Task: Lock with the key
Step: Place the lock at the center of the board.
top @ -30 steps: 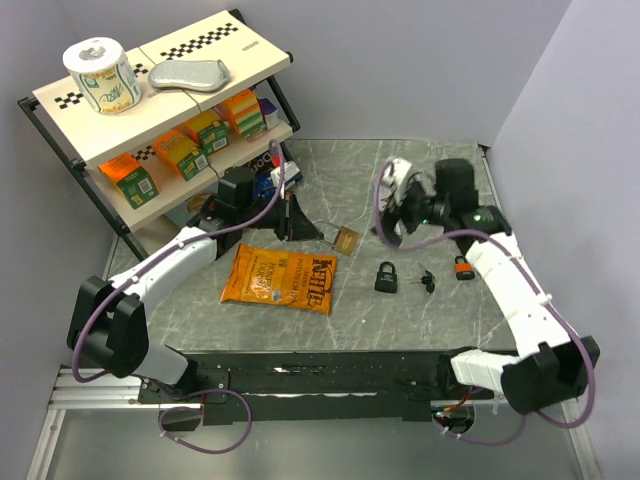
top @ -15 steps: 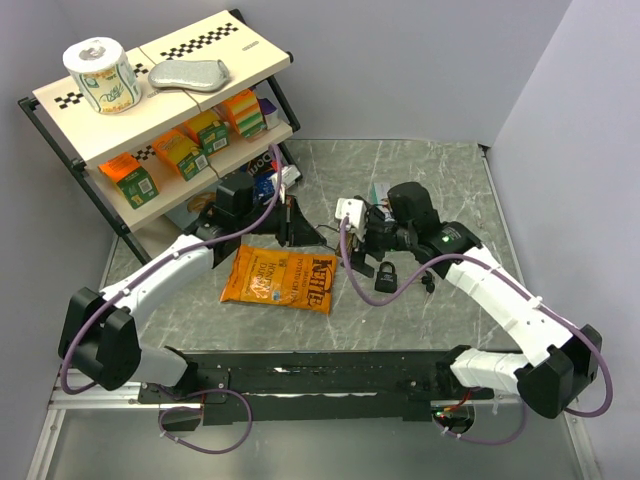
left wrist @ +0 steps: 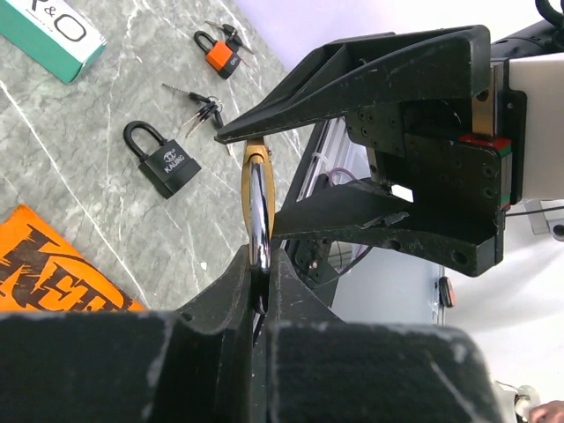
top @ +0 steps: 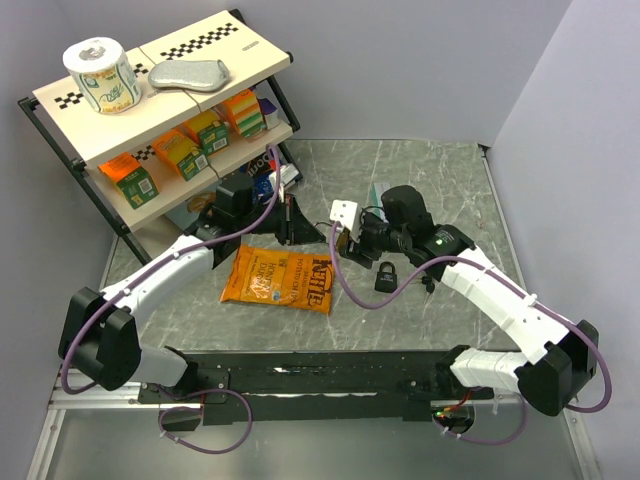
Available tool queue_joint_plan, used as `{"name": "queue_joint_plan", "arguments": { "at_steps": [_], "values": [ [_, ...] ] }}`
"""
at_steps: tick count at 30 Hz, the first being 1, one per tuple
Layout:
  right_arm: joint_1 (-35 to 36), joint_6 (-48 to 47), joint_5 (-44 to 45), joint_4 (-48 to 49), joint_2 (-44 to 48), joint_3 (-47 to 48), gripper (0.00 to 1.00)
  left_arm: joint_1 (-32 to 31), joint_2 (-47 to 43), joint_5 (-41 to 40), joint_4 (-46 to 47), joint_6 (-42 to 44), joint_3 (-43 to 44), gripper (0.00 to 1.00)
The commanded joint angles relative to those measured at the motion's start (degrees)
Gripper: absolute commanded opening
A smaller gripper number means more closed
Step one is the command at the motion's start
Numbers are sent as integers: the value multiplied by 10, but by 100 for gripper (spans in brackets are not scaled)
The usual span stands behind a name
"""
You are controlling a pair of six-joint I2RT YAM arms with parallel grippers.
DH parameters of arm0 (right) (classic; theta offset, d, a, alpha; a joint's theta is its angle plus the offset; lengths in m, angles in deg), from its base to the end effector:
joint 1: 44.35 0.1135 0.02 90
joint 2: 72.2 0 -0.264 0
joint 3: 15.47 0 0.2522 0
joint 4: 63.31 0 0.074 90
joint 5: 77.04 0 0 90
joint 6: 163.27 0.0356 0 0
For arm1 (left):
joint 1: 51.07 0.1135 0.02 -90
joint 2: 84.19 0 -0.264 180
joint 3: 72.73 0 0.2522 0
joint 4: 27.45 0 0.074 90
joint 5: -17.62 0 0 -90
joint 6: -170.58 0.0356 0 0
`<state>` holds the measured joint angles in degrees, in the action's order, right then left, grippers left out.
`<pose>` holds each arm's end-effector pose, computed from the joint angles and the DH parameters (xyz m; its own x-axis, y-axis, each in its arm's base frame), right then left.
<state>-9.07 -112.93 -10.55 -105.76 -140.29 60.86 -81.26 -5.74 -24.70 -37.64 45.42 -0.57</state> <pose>0.2035 0.1613 0.3346 0.1566 -0.6061 -0.7798 -0.9080 0.2224 -0.3551 0.2562 -0.1795 0.3167 -0.7484 -0.0132 -0.6632 0.6366 0.2664 -0.7237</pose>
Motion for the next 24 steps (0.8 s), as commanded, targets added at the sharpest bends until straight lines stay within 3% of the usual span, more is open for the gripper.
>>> {"name": "queue_joint_plan", "arguments": {
  "at_steps": [1,2,3,4,5,7,12,20,22,24],
  "values": [
    [-1,5,23,45,9,2,49,-3,-22,37,45,-21,11,1],
    [-2,6,22,42,9,3,51,-3,-21,37,47,-22,10,1],
    [-2,10,20,38,9,5,59,-2,-20,36,47,-23,10,1],
    [-1,11,13,34,9,5,71,-1,-22,36,49,-26,8,1],
    [-2,14,12,33,9,5,90,-1,-22,36,53,-27,8,1],
    [-2,17,7,30,8,5,96,-2,-23,41,63,-32,5,1],
    [-1,10,3,34,0,5,92,-1,-23,44,71,-40,3,1],
    [-2,13,28,47,-4,4,64,0,-23,47,84,-47,0,1],
    [-2,17,29,43,-2,5,57,1,-23,49,82,-46,-1,7],
    [-11,24,22,36,1,6,53,4,-23,49,80,-43,0,23]
  ]
}}
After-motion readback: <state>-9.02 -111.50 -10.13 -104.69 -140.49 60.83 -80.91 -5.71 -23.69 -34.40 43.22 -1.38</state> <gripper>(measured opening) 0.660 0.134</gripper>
